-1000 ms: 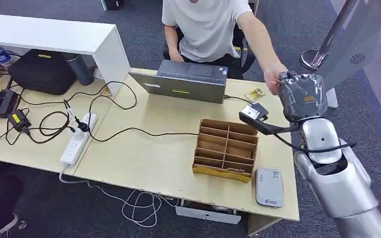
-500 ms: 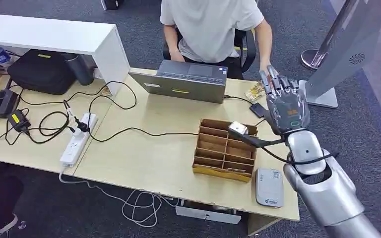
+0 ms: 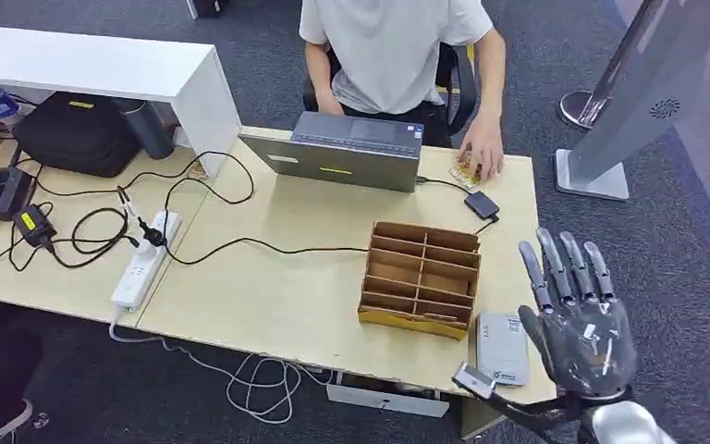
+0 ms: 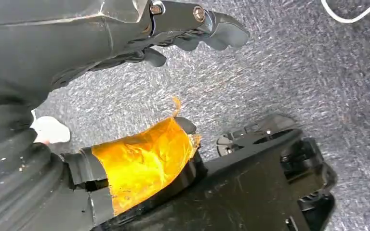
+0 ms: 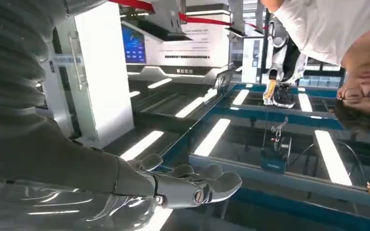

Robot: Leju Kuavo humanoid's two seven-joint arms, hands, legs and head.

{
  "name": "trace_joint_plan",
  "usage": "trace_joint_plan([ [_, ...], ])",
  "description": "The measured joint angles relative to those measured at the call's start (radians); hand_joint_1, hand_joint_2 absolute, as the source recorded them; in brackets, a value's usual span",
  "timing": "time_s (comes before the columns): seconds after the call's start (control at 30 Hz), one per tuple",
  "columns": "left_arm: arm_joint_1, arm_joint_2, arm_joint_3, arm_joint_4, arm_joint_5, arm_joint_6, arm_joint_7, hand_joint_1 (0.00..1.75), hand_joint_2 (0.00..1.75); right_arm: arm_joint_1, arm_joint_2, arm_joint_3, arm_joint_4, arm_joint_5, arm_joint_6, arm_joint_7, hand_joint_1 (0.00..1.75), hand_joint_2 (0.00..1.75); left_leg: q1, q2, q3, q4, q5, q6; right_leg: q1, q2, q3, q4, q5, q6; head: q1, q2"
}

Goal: Pass the card to the sensor for recognition and then transmit it.

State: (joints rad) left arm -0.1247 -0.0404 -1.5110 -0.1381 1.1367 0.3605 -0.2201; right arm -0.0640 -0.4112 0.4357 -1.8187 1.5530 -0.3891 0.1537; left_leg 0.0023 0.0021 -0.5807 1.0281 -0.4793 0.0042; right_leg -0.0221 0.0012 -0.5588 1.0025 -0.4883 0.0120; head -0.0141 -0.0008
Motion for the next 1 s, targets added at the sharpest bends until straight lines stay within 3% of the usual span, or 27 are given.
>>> trace_joint_plan([
  [0.2, 0.004, 0.002, 0.003, 0.0, 0.027, 0.002, -0.003, 0.0, 1.75, 0.205, -0.031, -0.056, -0.141, 0.005, -0.052, -0.01, 0.0, 1.75, 0.0, -0.001, -0.001, 0.0, 0.0, 0.0, 0.0, -0.002, 0.001, 0.0, 0.0, 0.0, 0.0, 0.0],
  [0.33, 0.003, 0.001, 0.006, 0.0, 0.037, 0.01, -0.004, 0.0, 1.75, 0.269, -0.029, -0.016, -0.151, 0.005, -0.05, 0.016, 0.0, 1.75, 0.0, 0.0, -0.001, 0.0, 0.0, 0.0, 0.0, 0.0, 0.0, 0.0, 0.0, 0.0, 0.0, 0.0],
  [0.67, -0.003, 0.001, 0.007, 0.0, 0.018, 0.027, 0.022, 0.0, 1.75, 0.212, 0.082, 0.147, 0.005, -0.039, -0.045, 0.019, 0.0, 1.75, 0.0, 0.0, 0.0, -0.001, 0.001, -0.001, 0.0, 0.0, 0.001, 0.001, 0.0, -0.001, 0.0, 0.0],
  [1.0, -0.008, 0.0, 0.006, 0.0, -0.009, 0.03, 0.061, 0.0, 1.75, 0.096, 0.18, 0.175, 0.153, -0.092, 0.012, -0.015, 0.0, 1.75, 0.0, 0.0, 0.0, 0.0, 0.001, -0.001, 0.0, 0.0, 0.001, 0.001, 0.0, -0.001, 0.0, 0.0],
])
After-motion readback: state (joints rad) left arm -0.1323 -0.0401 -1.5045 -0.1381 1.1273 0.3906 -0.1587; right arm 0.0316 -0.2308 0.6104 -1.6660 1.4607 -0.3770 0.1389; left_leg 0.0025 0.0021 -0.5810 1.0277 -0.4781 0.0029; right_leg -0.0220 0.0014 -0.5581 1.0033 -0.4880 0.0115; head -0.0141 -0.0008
